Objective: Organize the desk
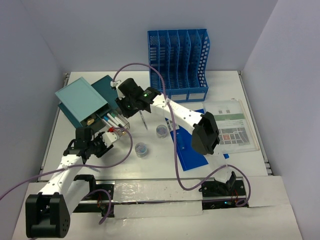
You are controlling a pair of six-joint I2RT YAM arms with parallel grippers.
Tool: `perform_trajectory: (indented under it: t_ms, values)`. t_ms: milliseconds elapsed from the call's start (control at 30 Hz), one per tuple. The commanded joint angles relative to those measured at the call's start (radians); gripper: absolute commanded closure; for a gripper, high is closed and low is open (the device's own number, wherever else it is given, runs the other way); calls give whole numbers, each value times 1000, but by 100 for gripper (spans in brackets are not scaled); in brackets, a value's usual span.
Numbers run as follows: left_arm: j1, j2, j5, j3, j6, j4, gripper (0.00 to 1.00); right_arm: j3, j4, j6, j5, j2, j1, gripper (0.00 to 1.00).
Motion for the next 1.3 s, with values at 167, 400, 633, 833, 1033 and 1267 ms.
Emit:
perform_trajectory:
  t_ms: [167, 400, 633, 833, 1033, 1267]
  values:
    - [9, 40, 37, -18, 23, 37, 52, -3, 12, -17, -29, -39, 10, 57]
    - [11, 117, 53, -19, 7, 93, 52, -12, -9, -16, -27, -19, 14, 55]
    - [12, 103, 26, -32, 38, 77, 61, 28, -42, -11, -48, 20, 15, 55]
    - [14, 46, 29, -17, 49, 0, 64, 26, -42, -11, -58, 23, 14, 62]
    - [19, -2, 42, -7, 49, -39, 64, 28, -44, -14, -54, 29, 15, 77]
    - [35, 13, 42, -5, 51, -38, 68, 49, -57, -18, -23, 38, 11, 83]
